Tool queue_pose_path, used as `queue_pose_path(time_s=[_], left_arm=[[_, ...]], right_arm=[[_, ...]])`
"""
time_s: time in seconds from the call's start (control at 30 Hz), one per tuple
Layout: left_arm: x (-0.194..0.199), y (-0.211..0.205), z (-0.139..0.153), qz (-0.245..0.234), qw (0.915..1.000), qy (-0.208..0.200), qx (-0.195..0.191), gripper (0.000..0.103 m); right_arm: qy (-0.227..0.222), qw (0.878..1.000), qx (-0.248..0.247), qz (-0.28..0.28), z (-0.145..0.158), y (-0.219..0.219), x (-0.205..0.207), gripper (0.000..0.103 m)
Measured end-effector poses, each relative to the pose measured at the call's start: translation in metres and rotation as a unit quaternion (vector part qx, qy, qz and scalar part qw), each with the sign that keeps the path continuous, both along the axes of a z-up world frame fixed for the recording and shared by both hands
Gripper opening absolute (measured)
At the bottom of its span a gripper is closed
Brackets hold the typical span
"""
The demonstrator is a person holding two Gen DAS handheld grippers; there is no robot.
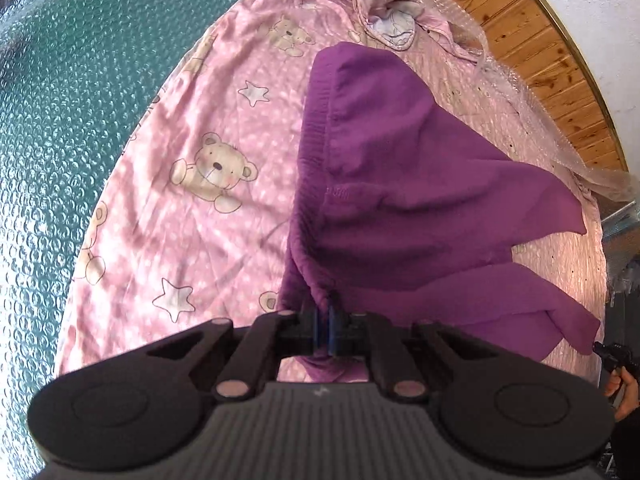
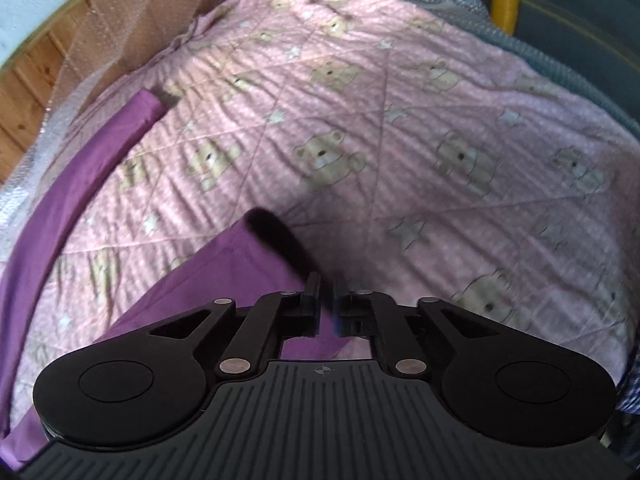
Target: Fold clothes
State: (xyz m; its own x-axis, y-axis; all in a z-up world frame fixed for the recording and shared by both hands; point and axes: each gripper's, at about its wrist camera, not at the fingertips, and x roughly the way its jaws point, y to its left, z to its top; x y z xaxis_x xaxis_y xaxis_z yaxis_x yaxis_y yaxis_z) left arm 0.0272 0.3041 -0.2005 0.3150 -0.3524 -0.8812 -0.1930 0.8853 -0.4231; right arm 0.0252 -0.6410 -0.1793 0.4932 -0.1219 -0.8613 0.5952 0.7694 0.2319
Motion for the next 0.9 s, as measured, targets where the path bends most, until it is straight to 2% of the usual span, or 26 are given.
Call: queue_pose_path(time_s=[0.07, 0.13, 0.2, 0.27, 0.3, 0.33, 0.57, 0.6, 0.63, 0.67, 0.7, 0.8, 0.83, 0.87, 0.9], left_arm=[[0.002, -0.005, 0.004, 0.001, 0.9999, -0.003, 0.010, 0.005], [0.004, -0.011, 0.007, 0.003, 0.9998, -0.006, 0.019, 0.005], [0.005, -0.016, 0.008, 0.008, 0.9996, -0.005, 0.026, 0.005], [0.004, -0.019, 0.008, 0.009, 0.9994, -0.002, 0.033, 0.005], [0.003, -0.020, 0.008, 0.010, 0.9993, -0.002, 0.035, 0.005], [0.002, -0.020, 0.009, 0.011, 0.9992, -0.002, 0.037, 0.005], [0.003, -0.025, 0.011, 0.011, 0.9988, -0.008, 0.046, 0.005], [0.003, -0.026, 0.011, 0.011, 0.9988, -0.009, 0.047, 0.005], [0.004, -0.026, 0.011, 0.011, 0.9987, -0.010, 0.048, 0.005], [0.004, -0.027, 0.012, 0.011, 0.9986, -0.011, 0.050, 0.005], [0.004, -0.028, 0.012, 0.011, 0.9986, -0.012, 0.051, 0.005], [0.005, -0.030, 0.012, 0.011, 0.9984, -0.014, 0.054, 0.005], [0.004, -0.030, 0.012, 0.013, 0.9983, -0.012, 0.056, 0.005], [0.003, -0.030, 0.011, 0.015, 0.9982, -0.011, 0.057, 0.005], [0.002, -0.031, 0.011, 0.016, 0.9981, -0.010, 0.059, 0.005]], right_arm=[[-0.023, 0.998, 0.056, -0.008, -0.009, 0.013, -0.012, 0.043], [-0.037, 0.996, 0.085, -0.012, -0.020, 0.025, -0.017, 0.043], [-0.033, 0.996, 0.082, -0.019, -0.033, 0.031, -0.012, 0.043], [-0.038, 0.997, 0.061, -0.031, -0.042, 0.033, -0.005, 0.036], [-0.043, 0.997, 0.058, -0.031, -0.042, 0.031, -0.001, 0.011], [-0.041, 0.997, 0.059, -0.030, -0.042, 0.027, 0.003, 0.000], [-0.140, 0.990, 0.031, -0.001, 0.040, -0.002, 0.049, 0.001], [-0.138, 0.990, 0.031, 0.013, 0.044, -0.006, 0.054, 0.005], [-0.123, 0.992, 0.019, 0.032, 0.042, -0.006, 0.056, 0.026], [-0.100, 0.993, -0.002, 0.055, 0.035, -0.005, 0.054, 0.057], [-0.076, 0.994, -0.023, 0.078, 0.028, -0.003, 0.052, 0.072], [0.007, 0.983, -0.086, 0.159, -0.004, 0.006, 0.037, 0.067], [0.027, 0.979, -0.089, 0.181, -0.014, 0.008, 0.030, 0.062], [0.045, 0.974, -0.082, 0.204, -0.023, 0.009, 0.025, 0.029], [0.062, 0.970, -0.076, 0.222, -0.028, 0.011, 0.023, 0.002]])
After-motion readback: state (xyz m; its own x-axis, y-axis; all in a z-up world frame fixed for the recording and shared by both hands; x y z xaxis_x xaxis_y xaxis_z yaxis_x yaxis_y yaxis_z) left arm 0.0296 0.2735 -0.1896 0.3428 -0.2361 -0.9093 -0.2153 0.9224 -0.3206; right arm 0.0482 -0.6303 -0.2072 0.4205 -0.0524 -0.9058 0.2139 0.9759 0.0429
